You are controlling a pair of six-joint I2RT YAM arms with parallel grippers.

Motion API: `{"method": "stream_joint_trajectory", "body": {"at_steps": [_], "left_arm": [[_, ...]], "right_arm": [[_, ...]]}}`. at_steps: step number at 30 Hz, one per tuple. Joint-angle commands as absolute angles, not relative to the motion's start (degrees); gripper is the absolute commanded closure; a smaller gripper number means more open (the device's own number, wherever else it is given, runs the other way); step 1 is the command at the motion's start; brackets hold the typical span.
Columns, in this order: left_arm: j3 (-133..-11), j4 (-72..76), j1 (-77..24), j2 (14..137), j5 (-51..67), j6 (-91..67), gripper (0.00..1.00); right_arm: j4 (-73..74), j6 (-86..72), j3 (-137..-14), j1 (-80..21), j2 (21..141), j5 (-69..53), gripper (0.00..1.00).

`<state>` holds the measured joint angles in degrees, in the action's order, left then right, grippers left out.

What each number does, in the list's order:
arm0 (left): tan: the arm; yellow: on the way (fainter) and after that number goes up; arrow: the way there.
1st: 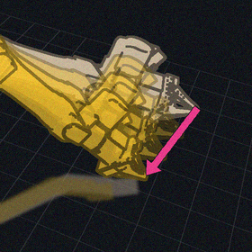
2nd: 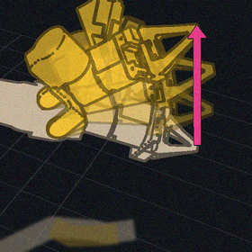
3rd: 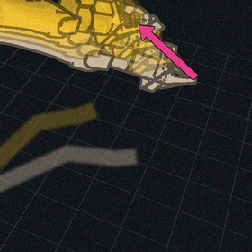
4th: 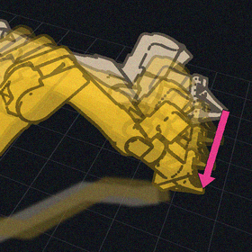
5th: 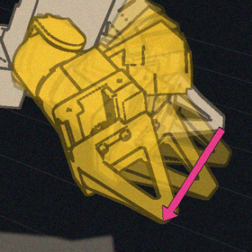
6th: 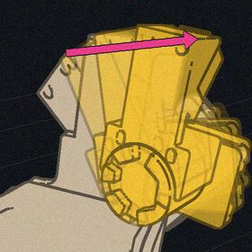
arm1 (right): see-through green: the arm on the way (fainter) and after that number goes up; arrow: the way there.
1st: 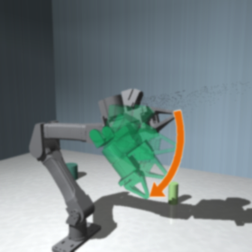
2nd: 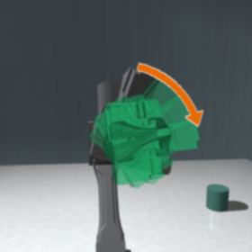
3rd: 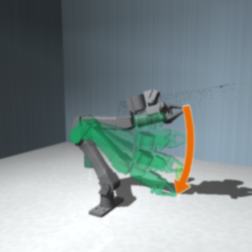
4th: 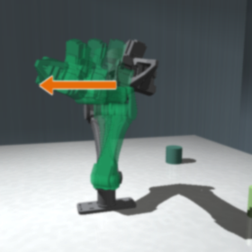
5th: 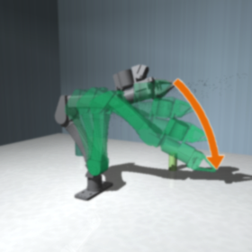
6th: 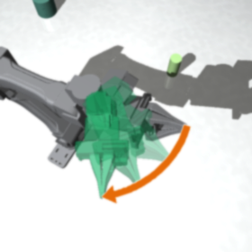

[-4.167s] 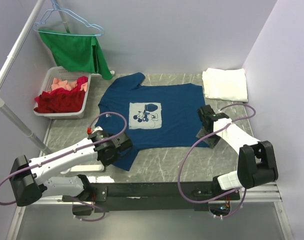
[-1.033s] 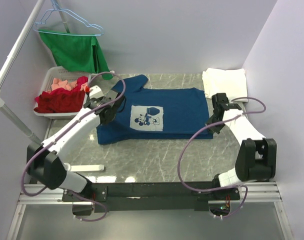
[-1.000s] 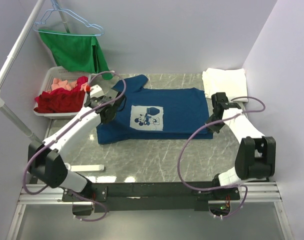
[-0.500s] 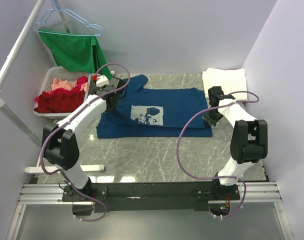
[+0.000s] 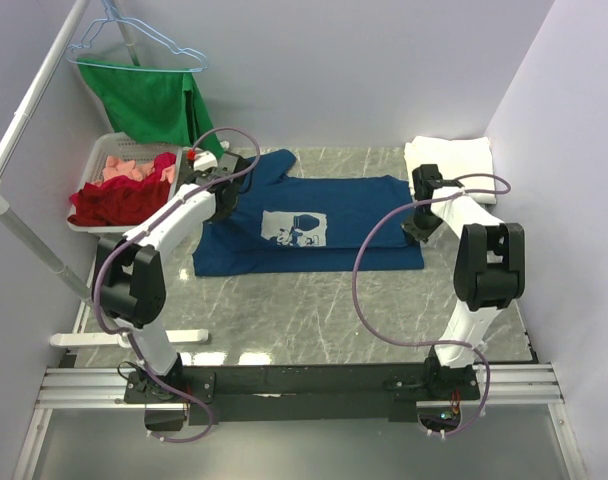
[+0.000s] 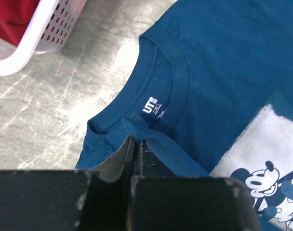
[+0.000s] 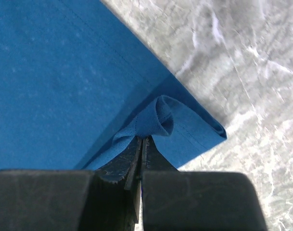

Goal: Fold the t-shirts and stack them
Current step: Fold the tshirt

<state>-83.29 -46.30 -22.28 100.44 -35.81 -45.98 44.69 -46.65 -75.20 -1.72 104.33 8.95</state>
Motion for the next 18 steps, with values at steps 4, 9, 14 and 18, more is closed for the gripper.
{"method": "stream_joint_trajectory", "body": {"at_steps": [4,9,14,18], "left_arm": [[-88.59,-43.51,-21.18,104.58,-35.33,-44.12,0.99],[-90.96,-41.23,-20.48,108.27,-35.51,-43.33,0.91],[-94.48,-39.29,-19.78,112.85,-36.82,-42.71,0.56],[-97.12,-38.24,-19.42,114.00,-38.05,-42.19,0.37]], "right_arm": [[44.39,-46.41,-80.76,-1.23,108.10,10.28,0.90],[42.80,-45.18,-84.72,-1.23,110.21,10.37,0.61],[43.94,-44.47,-90.43,-1.14,110.39,12.13,0.57],[44.56,-44.30,-90.80,-1.23,108.29,12.22,0.58]]}}
